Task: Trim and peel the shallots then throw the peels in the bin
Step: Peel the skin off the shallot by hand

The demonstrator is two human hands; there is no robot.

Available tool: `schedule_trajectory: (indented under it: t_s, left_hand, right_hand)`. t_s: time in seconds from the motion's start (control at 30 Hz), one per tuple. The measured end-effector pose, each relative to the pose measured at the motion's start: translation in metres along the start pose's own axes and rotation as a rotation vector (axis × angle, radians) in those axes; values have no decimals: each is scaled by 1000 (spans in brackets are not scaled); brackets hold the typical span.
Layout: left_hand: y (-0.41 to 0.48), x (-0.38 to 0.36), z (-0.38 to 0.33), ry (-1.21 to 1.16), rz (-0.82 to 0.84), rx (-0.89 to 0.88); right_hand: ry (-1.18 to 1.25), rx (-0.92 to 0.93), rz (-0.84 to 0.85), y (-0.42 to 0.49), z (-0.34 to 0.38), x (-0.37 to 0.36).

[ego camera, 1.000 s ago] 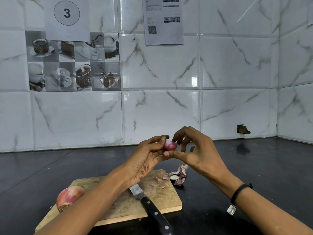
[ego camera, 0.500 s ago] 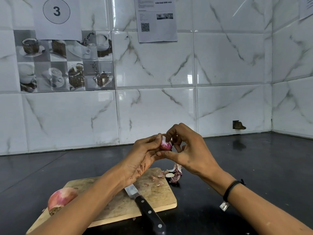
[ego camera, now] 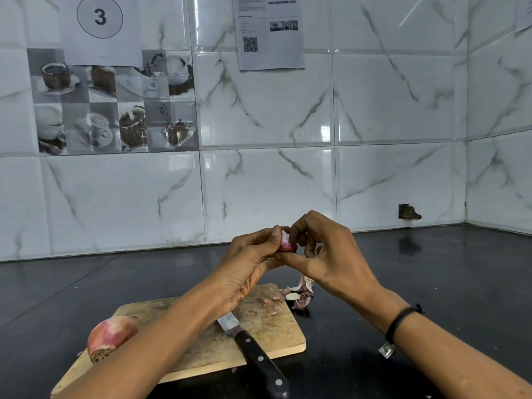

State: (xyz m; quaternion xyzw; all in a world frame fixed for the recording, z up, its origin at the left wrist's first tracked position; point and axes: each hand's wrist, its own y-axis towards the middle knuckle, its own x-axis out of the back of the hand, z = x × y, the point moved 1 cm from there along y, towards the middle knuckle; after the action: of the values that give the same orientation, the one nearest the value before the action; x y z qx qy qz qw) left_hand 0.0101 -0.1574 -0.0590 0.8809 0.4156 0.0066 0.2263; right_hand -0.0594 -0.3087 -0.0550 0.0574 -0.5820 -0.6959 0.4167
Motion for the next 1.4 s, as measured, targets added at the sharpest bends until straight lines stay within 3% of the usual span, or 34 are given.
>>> schedule_trajectory:
  t_s: [0.3,0.53,0.77,1.0,1.4]
  left_hand:
    - [-1,-2,1,-10,3,30]
    - [4,1,0,-59,-77,39]
    - [2,4,2,-27,-90,56]
    - [3,10,-3,-45,-182,35]
    - [7,9,1,-88,-186,108]
  right_hand:
    - [-131,160,68,1,-2,-7]
    - [-42,33,-26,2,-3,-1]
    - [-41,92,-49,3,-4,1]
    - [-141,86,116,1,-8,-7]
    - [-235,-109,81,0,-15,0]
